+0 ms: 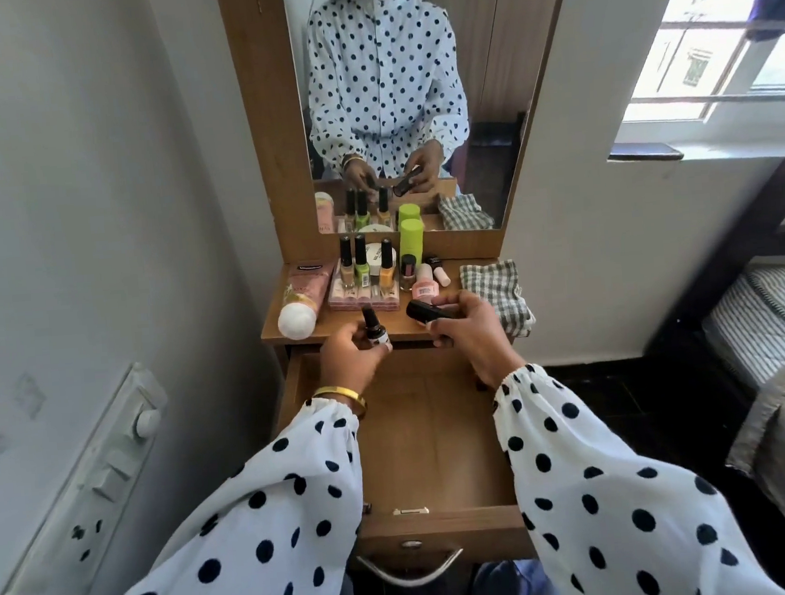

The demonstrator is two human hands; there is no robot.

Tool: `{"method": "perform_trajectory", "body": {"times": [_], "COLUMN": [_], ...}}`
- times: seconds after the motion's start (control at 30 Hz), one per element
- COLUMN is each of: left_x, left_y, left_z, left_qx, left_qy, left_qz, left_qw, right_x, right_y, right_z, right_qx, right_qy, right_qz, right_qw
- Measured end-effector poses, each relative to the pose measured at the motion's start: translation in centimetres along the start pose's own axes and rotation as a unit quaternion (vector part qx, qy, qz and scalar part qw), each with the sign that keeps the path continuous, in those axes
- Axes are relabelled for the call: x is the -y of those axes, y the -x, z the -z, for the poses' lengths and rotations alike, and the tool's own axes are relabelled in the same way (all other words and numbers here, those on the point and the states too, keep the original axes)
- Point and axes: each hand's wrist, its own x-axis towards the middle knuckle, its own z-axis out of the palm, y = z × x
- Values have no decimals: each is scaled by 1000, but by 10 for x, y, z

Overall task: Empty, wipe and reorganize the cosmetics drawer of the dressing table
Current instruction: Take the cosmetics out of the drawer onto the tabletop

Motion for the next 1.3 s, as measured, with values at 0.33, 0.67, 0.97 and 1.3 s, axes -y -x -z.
{"method": "perform_trajectory", "body": {"times": [0.33, 0.67, 0.97, 1.3], "left_x": [-12, -11, -6, -3], "left_y": [-37, -48, -48, -51], "left_z": [-8, -18, -37, -53], "left_qx": [-1, 6, -33, -42], "left_qy": [-91, -75, -74, -60], "left_qz": [-47, -60, -89, -92], "left_qw": [995, 995, 993, 993], "right_x": [36, 28, 24, 18], "right_y": [-48, -69, -74, -81], "right_z": [-15, -23, -28, -24], "right_qx": [-63, -36, -31, -40], "right_qy": [266, 381, 410, 347], "right_qz": [83, 134, 189, 177], "right_qw": [958, 914, 892, 920]}}
